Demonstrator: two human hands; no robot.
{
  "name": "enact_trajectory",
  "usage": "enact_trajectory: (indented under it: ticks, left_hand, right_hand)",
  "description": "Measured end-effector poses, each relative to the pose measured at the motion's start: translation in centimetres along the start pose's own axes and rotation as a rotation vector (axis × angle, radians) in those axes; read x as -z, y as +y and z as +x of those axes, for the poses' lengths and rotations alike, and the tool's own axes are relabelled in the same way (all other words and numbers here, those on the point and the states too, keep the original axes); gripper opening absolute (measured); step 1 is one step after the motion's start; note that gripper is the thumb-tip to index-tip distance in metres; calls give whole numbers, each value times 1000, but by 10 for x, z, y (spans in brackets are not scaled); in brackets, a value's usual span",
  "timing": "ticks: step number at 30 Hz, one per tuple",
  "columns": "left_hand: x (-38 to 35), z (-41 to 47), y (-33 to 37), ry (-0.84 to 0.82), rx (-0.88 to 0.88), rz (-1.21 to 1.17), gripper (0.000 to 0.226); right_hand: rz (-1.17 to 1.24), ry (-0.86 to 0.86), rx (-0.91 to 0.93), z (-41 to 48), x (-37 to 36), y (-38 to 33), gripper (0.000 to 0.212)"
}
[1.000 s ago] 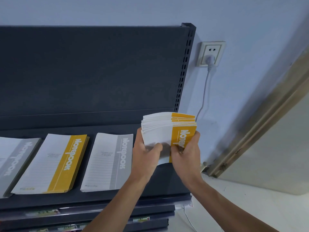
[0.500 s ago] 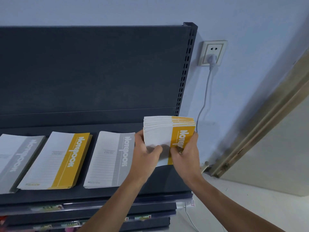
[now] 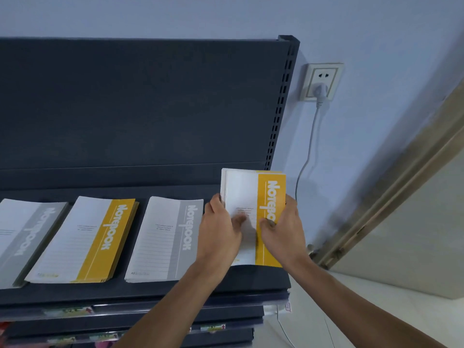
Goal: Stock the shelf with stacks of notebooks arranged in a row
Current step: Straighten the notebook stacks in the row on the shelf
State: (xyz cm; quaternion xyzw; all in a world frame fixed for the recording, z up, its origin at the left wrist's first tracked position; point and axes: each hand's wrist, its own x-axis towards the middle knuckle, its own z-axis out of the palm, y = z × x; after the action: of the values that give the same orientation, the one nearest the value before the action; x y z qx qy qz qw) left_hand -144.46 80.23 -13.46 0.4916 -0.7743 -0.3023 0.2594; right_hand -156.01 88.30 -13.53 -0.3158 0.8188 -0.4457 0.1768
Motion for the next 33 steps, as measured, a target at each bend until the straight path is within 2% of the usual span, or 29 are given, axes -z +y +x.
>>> enact_trajectory:
  ticks: [4,10,18,22,28,33]
  left_hand:
    - [-7,8,-1,-98,130,191,48]
    - [-13,10,-6,-171,193,255,48]
    - [-15,12,-8,-187,150,337,51]
    - [-17,12,-9,-180,94,425,51]
    - [-22,11,-13,-162,71,411,55]
    - [12,17,-12,-66,2,333,53]
  right_hand:
    - [-184,-88,-63,14,-3,2,33]
    - [-363,-219,-126,23,-7,7,26]
    - [-488,-239,-106,28,-10,11,23]
    - [-478,-238,-133,28,-11,11,33]
    - [-470,-211,-172,26,-9,9,55]
    - [-592,-60,49,25,-19,-11,69]
